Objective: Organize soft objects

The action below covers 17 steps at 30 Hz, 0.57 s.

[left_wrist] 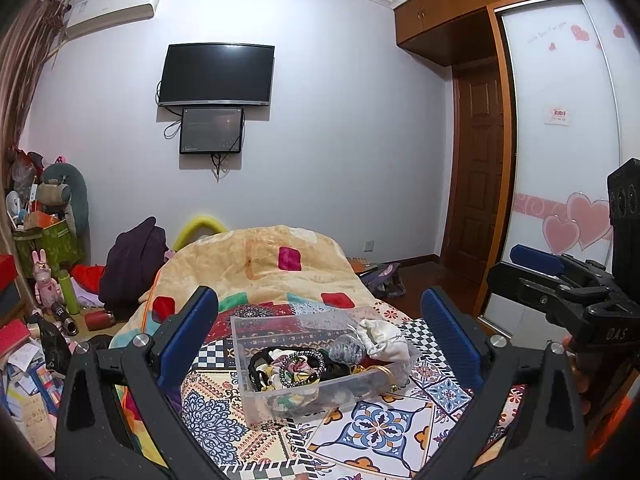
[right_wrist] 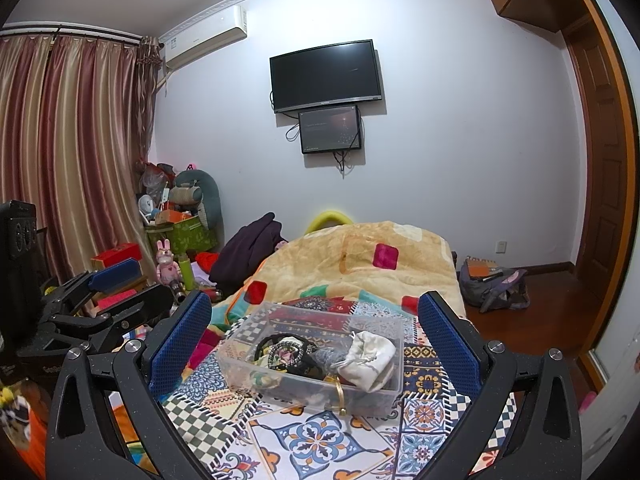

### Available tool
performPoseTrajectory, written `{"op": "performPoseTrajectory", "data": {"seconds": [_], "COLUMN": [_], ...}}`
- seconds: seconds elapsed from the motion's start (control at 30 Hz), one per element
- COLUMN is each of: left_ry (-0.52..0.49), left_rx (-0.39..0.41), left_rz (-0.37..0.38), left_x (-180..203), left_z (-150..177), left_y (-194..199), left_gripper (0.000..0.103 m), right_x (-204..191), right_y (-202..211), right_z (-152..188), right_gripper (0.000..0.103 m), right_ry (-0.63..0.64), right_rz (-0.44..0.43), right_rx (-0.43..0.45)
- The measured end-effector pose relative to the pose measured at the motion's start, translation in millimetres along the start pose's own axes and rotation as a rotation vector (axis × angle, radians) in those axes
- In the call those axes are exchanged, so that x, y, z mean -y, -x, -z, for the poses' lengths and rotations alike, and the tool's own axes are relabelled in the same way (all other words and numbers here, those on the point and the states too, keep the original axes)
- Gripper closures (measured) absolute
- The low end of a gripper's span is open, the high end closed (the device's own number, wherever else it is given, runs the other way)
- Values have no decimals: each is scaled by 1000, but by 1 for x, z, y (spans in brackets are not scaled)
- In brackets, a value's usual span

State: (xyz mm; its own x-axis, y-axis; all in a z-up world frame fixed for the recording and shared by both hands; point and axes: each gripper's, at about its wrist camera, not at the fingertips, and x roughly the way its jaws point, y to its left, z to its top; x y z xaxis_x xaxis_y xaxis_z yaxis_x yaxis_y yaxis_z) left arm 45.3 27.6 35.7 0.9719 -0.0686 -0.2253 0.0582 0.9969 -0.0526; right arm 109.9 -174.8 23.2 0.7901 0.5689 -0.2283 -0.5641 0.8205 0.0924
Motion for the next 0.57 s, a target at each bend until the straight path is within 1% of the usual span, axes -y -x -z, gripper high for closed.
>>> {"op": "performPoseTrajectory", "data": {"seconds": [0.57], "left_ry": [5], "left_rx": [-10], "left_rz": [6], "left_x": [-1], "left_z": [1], "left_y": [0], "left_gripper": [0], "right_x": [-4], "right_y": [-2], "right_z": [3], "right_gripper": [0], "right_ry": [1], "right_rz": [-2], "right_rx": [-12]}}
